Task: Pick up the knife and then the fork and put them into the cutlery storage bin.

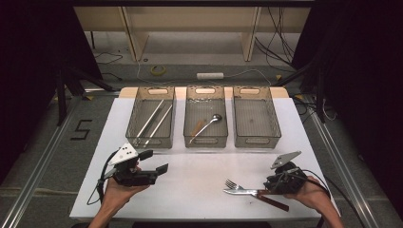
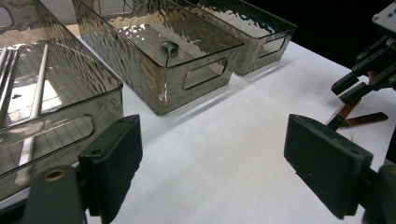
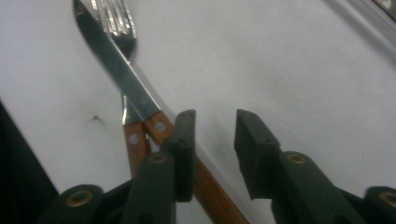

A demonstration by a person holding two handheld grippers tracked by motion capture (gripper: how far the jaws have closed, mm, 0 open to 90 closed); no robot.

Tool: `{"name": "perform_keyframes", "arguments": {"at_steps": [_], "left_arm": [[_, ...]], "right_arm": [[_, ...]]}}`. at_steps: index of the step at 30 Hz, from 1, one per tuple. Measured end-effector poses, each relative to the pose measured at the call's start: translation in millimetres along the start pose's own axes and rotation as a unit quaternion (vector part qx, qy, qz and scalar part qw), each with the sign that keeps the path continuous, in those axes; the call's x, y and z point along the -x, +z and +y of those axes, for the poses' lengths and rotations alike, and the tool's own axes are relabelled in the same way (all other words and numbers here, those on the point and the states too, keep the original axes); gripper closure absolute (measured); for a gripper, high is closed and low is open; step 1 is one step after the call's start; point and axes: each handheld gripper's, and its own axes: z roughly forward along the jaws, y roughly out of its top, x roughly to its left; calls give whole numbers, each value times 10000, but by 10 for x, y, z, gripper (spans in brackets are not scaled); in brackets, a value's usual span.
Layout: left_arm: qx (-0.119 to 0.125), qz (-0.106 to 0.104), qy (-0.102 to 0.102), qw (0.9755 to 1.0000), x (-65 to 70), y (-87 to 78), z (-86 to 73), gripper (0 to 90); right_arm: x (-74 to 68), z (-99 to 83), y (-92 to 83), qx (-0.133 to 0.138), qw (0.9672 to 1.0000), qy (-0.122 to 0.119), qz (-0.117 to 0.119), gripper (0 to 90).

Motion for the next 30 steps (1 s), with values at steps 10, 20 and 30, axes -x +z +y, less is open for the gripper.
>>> {"name": "perform_keyframes", "arguments": {"at_steps": [10, 20, 30], "left_arm": [[3, -3, 5, 10000, -1, 1, 1, 188], [76, -9, -1, 10000, -4, -14, 6, 187], [207, -13, 16, 9998, 2, -30, 8, 185]], "right_arm": [[-63, 78, -79, -298, 9980, -561, 26, 426], [-105, 110, 16, -634, 9947, -809, -44, 410], [-106, 108, 47, -855, 9922, -912, -20, 444]]}}
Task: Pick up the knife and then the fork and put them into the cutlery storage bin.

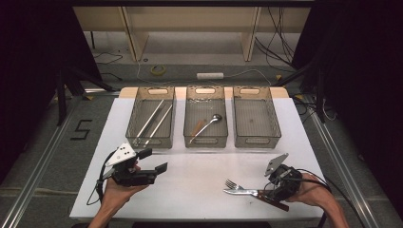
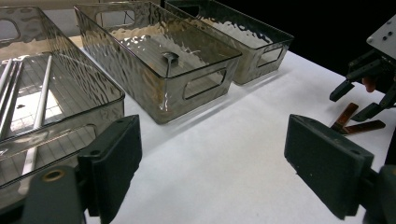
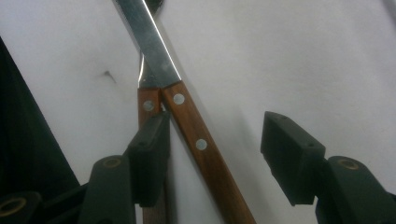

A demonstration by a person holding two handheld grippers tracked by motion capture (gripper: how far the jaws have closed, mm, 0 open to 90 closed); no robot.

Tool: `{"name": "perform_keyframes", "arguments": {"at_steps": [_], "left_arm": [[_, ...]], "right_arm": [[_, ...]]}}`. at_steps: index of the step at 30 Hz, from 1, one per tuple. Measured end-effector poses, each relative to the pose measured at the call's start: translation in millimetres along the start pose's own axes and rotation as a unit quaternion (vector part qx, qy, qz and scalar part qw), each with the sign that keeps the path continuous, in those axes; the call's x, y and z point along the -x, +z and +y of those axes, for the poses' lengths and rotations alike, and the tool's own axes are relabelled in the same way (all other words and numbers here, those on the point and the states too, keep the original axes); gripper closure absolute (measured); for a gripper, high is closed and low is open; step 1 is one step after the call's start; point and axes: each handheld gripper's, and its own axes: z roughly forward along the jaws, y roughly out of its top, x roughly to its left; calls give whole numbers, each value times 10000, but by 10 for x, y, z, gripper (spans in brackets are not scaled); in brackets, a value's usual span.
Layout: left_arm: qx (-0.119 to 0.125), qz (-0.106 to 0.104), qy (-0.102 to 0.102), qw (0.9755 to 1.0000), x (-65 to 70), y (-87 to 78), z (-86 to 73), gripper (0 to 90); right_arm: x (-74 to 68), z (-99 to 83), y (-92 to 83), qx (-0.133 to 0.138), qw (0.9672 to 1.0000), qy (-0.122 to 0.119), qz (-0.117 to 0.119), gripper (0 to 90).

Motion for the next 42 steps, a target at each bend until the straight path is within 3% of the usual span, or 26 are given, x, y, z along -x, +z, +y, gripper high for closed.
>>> {"name": "perform_keyframes", "arguments": {"at_steps": [18, 22, 32, 42], "left_arm": [[-46, -27, 34, 10000, 4, 13, -2, 185], [-52, -20, 47, 10000, 7, 16, -2, 185], [-76, -40, 53, 9999, 12, 23, -2, 185], [-110, -52, 71, 9999, 17, 23, -1, 186]], "right_arm": [[-23, 103, 97, -327, 9980, -531, 106, 589], [-42, 137, 138, -473, 9962, -725, 104, 629], [-61, 194, 137, -687, 9928, -947, 259, 705], [-84, 214, 144, -713, 9878, -1361, 237, 744]]}}
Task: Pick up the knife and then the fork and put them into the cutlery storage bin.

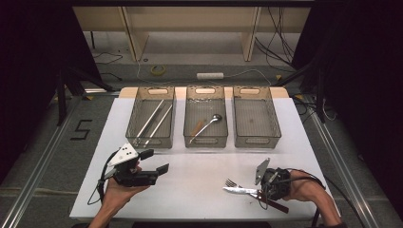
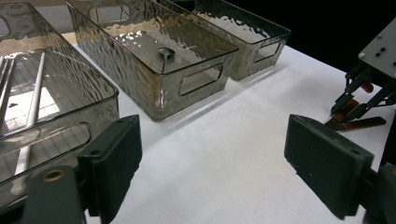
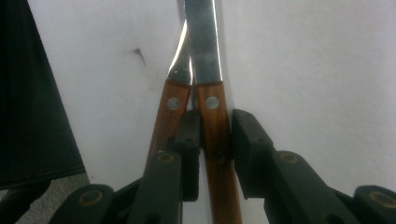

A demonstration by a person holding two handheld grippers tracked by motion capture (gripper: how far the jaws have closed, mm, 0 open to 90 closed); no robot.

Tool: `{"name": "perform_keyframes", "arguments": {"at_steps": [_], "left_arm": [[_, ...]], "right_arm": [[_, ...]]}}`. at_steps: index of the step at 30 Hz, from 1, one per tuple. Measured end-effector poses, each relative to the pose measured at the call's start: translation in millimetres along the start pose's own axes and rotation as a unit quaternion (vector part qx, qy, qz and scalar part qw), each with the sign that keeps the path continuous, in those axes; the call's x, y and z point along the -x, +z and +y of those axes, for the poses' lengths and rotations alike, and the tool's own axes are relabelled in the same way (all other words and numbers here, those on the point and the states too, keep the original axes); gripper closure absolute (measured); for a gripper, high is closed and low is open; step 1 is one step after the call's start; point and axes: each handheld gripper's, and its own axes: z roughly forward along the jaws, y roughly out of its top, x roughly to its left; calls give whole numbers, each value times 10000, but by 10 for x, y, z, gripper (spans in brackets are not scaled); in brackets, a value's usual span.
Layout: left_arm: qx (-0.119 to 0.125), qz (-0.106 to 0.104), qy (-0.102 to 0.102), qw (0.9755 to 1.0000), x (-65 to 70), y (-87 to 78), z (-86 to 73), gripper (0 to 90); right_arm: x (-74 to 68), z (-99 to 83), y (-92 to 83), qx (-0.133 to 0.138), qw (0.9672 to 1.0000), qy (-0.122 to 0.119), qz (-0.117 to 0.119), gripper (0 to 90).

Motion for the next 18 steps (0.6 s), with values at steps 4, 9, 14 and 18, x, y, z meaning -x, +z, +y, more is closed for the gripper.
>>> {"name": "perform_keyframes", "arguments": {"at_steps": [4, 9, 14, 18], "left_arm": [[-2, 3, 9, 10000, 3, -1, 1, 185], [2, -2, 2, 10000, 2, 0, 0, 186], [9, 6, 8, 10000, 1, -3, 1, 186], [37, 6, -9, 10000, 2, -9, 2, 186]], "right_arm": [[-2, 0, -5, 6, 9999, -103, -3, 760], [1, -10, -6, 61, 9999, -116, -4, 769], [11, -18, -25, 161, 9998, -114, -8, 771], [8, -28, -62, 248, 9997, -70, -18, 773]]}}
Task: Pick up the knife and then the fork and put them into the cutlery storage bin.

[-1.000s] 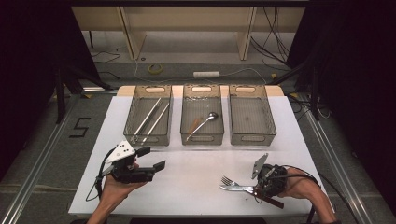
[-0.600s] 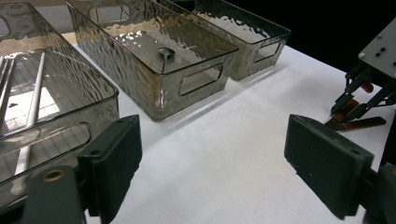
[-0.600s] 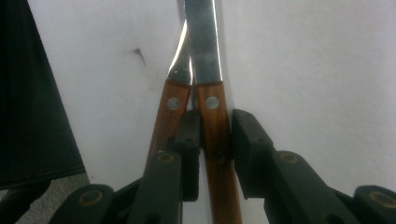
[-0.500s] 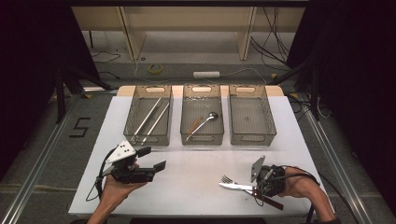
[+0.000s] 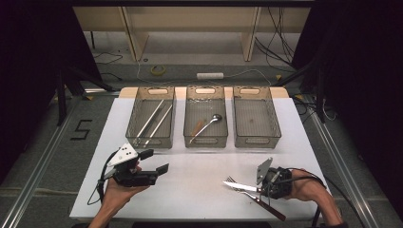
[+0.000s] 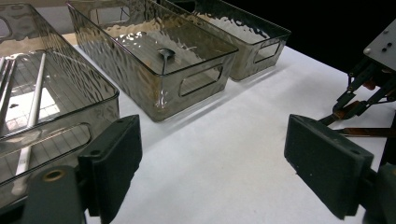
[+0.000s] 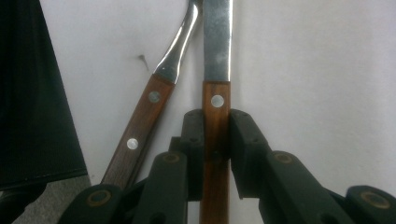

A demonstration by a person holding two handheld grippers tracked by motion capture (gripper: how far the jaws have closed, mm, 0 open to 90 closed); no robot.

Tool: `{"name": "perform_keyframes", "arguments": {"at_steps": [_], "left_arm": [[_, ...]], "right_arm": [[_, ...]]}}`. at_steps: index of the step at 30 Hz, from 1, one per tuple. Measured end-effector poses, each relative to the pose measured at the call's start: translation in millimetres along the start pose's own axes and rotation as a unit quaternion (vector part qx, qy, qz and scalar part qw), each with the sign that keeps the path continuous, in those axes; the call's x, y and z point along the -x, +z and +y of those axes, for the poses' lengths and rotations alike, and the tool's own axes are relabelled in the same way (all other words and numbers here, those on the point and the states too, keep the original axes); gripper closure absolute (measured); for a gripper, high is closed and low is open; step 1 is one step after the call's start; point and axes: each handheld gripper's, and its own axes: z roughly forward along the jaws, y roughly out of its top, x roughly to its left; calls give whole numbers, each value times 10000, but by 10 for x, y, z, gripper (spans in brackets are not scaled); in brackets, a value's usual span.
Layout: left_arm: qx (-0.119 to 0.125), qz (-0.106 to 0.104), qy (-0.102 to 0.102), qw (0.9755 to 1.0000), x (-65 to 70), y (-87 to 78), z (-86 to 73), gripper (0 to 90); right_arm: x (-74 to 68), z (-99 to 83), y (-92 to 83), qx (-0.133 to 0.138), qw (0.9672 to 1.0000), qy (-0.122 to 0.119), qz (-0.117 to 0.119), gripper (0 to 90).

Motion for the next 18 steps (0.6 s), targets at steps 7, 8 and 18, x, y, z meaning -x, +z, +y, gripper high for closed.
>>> {"name": "perform_keyframes", "arguments": {"at_steps": [7, 8, 18], "left_arm": [[65, 3, -5, 10000, -2, -16, 6, 186], [80, 6, 9, 10000, -4, -21, 7, 186], [291, 27, -35, 9996, -23, -79, 14, 186]], "right_arm": [[6, -8, -86, 249, 9996, 90, -29, 773], [12, -13, -93, 327, 9994, 89, -56, 774], [98, -18, -240, 947, 9934, 646, -73, 774]]}}
